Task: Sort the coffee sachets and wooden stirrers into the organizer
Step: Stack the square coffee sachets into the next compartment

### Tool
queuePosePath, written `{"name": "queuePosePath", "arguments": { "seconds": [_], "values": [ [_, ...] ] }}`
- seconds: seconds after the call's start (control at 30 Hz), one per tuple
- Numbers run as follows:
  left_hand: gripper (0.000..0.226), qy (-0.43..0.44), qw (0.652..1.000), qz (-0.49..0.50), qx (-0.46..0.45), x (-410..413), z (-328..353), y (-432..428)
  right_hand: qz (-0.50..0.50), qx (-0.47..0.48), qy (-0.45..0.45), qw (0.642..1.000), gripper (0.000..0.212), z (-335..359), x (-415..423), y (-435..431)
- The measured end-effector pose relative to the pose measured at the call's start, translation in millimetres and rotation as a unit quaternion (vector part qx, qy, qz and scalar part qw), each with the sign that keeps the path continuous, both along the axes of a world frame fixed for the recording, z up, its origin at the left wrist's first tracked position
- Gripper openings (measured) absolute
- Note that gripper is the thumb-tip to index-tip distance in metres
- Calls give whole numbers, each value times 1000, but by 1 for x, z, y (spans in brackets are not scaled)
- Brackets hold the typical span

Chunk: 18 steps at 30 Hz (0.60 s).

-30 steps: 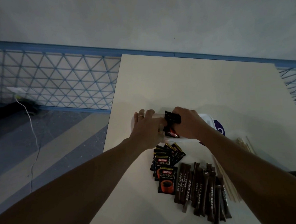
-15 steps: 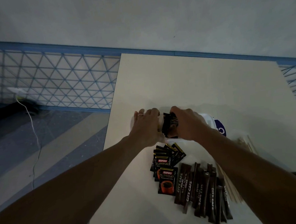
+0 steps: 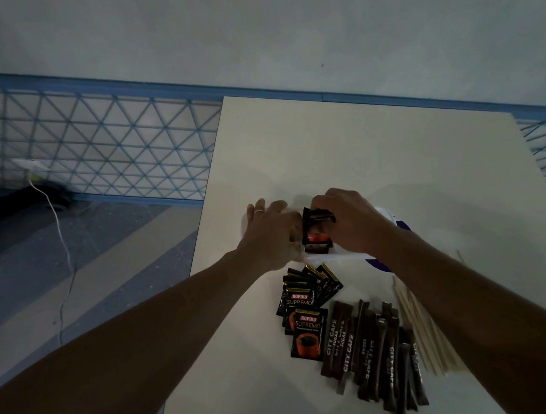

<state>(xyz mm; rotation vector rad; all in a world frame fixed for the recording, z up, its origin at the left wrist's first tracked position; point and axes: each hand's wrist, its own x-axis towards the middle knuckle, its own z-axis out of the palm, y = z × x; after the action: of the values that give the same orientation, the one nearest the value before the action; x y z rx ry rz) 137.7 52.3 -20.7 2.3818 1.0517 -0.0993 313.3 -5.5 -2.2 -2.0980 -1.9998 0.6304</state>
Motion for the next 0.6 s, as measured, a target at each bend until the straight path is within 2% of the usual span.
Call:
{"name": "queuePosePath", "arguments": {
  "seconds": [0.2,0.4,0.6],
  "values": [
    [43,-16,1000,23,3,1,2,-2,-21,-23,-52,998,9,0,-5,6],
    [73,8,1000,15,2,1,3,0,-68,1,-71,995,16,-8,-17,-1],
    [80,4,1000,14,8,0,-2,1,-67,-4,-122,990,20,-4,-19,-8]
  ]
}}
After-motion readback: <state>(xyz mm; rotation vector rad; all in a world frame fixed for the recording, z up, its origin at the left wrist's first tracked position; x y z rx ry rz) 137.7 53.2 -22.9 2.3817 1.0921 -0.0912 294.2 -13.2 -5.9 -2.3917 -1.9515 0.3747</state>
